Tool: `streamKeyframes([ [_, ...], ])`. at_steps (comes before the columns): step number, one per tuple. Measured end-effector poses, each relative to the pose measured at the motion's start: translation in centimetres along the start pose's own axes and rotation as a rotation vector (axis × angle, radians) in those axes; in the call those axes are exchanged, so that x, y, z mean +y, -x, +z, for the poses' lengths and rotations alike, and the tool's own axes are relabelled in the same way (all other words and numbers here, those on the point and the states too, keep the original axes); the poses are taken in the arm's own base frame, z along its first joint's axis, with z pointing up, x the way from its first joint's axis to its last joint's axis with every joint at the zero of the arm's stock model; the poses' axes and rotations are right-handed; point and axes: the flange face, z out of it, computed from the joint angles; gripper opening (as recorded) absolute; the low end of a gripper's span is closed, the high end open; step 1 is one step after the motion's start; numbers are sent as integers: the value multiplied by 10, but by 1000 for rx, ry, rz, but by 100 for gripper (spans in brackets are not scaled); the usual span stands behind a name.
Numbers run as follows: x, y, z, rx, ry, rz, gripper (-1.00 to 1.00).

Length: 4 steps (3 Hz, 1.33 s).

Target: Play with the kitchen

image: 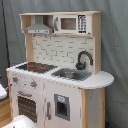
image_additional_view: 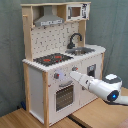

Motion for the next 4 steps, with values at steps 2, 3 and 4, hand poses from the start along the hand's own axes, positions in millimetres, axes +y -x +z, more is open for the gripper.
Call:
streamKeyframes([
  [2, 2, -17, -2, 11, 57, -285, 100],
  [3, 1, -18, -5, 11, 76, -424, 100],
  [4, -1, -19, -7, 11, 86, -553, 100],
])
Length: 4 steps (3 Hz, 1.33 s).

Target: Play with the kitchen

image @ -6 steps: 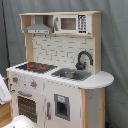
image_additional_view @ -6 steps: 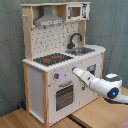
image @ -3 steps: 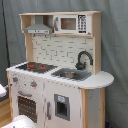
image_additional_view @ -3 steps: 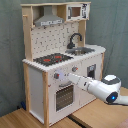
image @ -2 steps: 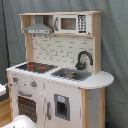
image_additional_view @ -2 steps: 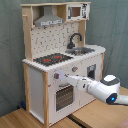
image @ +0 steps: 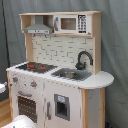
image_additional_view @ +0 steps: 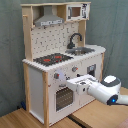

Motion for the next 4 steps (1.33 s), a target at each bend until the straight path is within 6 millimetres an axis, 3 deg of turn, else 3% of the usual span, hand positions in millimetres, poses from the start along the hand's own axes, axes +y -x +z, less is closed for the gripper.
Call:
streamKeyframes([
  [1, -12, 0, 18, 15, -6, -95, 100],
  [4, -46, -7, 86, 125, -23, -129, 100],
])
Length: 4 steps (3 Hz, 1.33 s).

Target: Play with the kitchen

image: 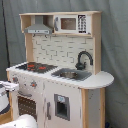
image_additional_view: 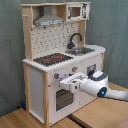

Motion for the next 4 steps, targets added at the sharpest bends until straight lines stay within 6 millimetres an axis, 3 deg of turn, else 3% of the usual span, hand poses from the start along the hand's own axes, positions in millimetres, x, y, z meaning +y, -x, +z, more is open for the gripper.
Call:
streamKeyframes([
  [2, 22, -13, 30, 34, 29, 90, 100],
  [3, 27, -17, 47, 42, 35, 47, 100],
  [4, 27, -17, 47, 42, 35, 47, -100],
])
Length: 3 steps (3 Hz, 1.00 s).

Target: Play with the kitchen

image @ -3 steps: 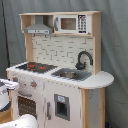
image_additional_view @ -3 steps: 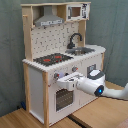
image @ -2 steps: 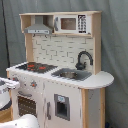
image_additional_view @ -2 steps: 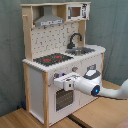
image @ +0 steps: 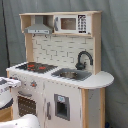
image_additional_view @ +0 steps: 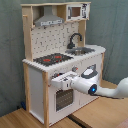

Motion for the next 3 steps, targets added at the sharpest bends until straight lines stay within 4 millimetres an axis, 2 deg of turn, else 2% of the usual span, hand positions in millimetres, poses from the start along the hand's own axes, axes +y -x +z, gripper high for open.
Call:
streamKeyframes([
  [3, -1, 2, 1, 1, -11, 338, -100],
])
